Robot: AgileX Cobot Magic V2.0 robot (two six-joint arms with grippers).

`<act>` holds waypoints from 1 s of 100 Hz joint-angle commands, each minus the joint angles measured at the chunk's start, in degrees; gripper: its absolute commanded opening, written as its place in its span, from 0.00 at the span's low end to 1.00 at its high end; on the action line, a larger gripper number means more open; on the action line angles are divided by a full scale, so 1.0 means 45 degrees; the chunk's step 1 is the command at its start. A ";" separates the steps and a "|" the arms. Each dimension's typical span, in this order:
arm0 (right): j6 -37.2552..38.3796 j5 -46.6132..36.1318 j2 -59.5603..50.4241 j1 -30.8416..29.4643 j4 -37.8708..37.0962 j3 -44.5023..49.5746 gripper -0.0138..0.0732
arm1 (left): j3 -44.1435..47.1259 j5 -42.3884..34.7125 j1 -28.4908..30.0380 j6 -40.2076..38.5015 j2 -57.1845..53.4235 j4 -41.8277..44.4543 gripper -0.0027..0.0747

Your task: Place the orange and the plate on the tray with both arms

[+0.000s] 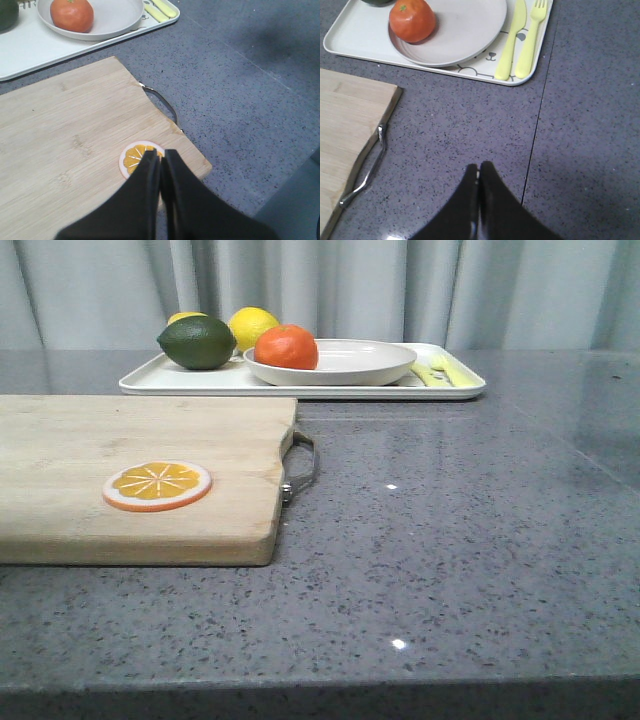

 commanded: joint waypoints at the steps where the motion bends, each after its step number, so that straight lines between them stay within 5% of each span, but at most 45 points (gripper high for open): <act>1: -0.0392 -0.1722 -0.1087 -0.0012 0.0088 0.0838 0.08 | 0.0201 -0.1059 -0.0072 -0.0074 -0.0593 0.0124 0.01; 63: -0.0803 -0.5224 -0.6924 -0.0012 0.0088 0.7979 0.08 | 0.3534 -0.1366 -0.0072 -0.0074 -0.5623 0.0054 0.01; 100: -0.0803 -0.4982 -0.8490 -0.0012 0.0099 0.8882 0.08 | 0.3973 -0.1344 -0.0072 -0.0074 -0.6295 -0.0212 0.01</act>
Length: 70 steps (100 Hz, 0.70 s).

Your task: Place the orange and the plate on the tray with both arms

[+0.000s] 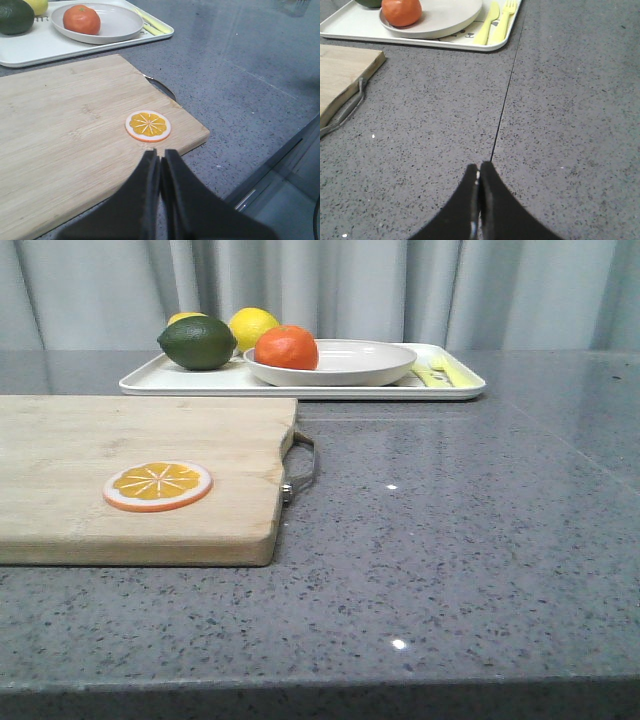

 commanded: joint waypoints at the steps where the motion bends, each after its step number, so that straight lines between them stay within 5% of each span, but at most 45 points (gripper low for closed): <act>1: -0.0160 -0.0734 0.0040 -0.0012 0.0099 -0.0318 0.08 | -0.0311 -0.0980 -0.0072 -0.0074 0.0117 -0.0080 0.01; 70: -0.0160 -0.0734 0.0040 -0.0012 0.0099 -0.0318 0.08 | -0.0279 -0.0898 -0.0072 -0.0074 0.0117 0.0447 0.01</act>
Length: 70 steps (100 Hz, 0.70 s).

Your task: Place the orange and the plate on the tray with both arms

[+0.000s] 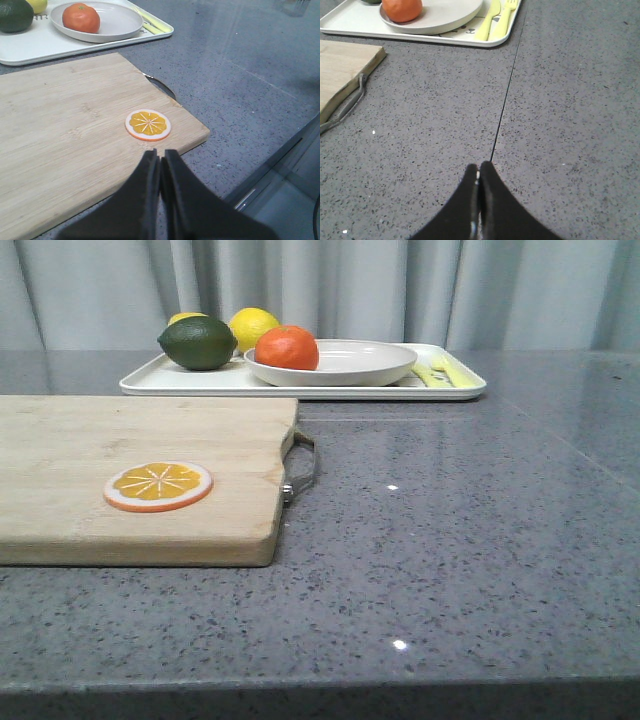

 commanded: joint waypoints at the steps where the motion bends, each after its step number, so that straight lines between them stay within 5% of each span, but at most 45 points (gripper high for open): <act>1: -0.0160 -0.0842 0.0021 -0.0012 0.0099 -0.0338 0.08 | -0.0295 -0.0898 -0.0072 -0.0074 0.0117 0.0436 0.01; 33: -0.0160 -0.0842 0.0021 -0.0012 0.0099 -0.0338 0.08 | 0.0282 -0.1699 0.0894 0.0656 0.0117 0.0367 0.01; 70: -0.0160 -0.0841 0.0021 -0.0012 0.0099 -0.0338 0.08 | 0.2640 -0.6347 0.5353 0.2754 -0.0549 -0.1384 0.01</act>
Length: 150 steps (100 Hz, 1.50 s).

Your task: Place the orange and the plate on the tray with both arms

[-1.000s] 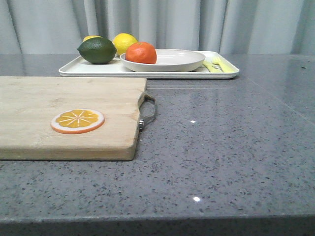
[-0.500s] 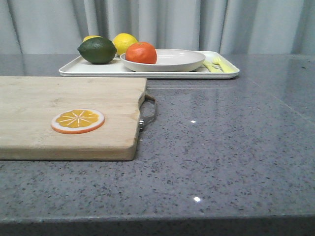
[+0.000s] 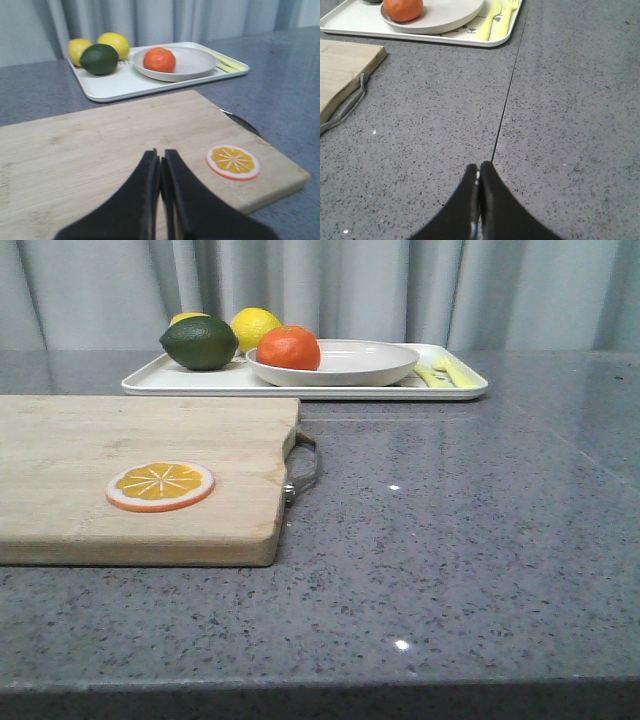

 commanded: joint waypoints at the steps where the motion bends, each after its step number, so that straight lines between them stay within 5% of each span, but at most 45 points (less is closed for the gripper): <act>1: -0.0154 -0.0861 0.0021 -0.0012 0.0099 -0.0338 0.08 | 0.0102 -0.2015 0.0970 0.0152 -0.0062 -0.0383 0.01; 83: -0.0154 -0.0861 0.0021 -0.0012 0.0099 -0.0338 0.08 | 0.3356 -0.2828 0.5680 -0.0296 -0.2517 -0.1131 0.01; 150: -0.0154 -0.0861 0.0021 -0.0012 0.0099 -0.0338 0.08 | 0.3334 -0.2924 0.5780 0.0055 -0.2494 -0.1131 0.01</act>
